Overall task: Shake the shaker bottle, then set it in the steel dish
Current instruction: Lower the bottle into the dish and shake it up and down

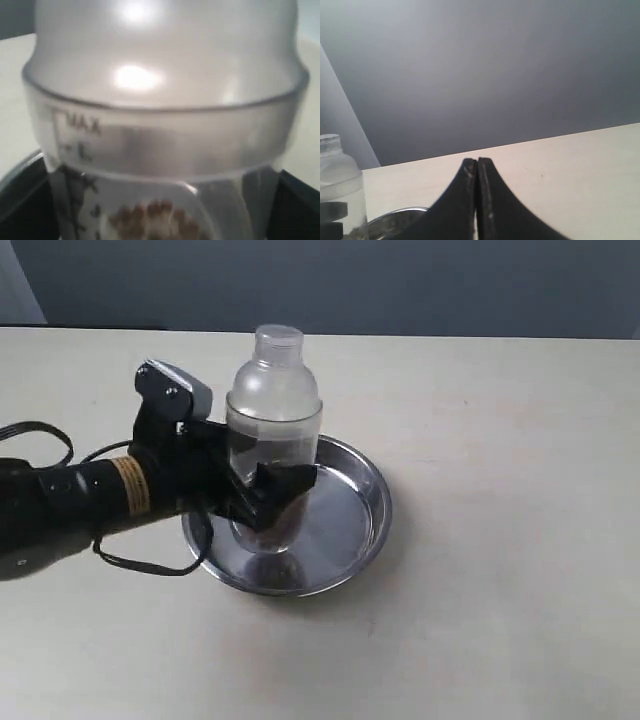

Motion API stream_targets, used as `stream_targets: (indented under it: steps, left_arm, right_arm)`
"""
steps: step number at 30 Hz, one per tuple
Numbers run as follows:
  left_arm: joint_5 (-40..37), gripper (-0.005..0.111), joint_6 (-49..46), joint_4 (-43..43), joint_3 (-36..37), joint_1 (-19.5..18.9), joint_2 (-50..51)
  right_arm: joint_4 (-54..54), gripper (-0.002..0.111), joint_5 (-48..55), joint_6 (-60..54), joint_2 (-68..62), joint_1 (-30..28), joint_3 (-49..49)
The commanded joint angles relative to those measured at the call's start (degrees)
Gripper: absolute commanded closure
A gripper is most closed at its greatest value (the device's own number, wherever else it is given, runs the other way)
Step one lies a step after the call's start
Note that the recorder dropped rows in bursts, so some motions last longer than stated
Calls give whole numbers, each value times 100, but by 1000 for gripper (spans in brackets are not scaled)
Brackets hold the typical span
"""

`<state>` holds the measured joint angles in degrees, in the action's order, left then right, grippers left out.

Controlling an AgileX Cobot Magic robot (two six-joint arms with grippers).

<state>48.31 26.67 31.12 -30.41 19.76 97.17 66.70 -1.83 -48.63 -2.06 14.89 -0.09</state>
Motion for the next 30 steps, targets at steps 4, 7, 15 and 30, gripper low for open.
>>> stream_targets:
  steps: [4, 7, 15, 30]
  left_arm:
    - [-635, 107, -360, -239, -481, 281, -378]
    - [567, 107, 330, -139, -285, 142, 254]
    - [637, 107, -35, -107, -308, 249, -450]
    - [-117, 107, 217, -346, -45, 424, 111]
  right_arm:
    - [3, 109, -14, -20, 21, -5, 9]
    - [3, 109, -14, -20, 21, -5, 9]
    - [3, 109, -25, -20, 21, -5, 9]
    - [3, 109, -38, -20, 21, -5, 9]
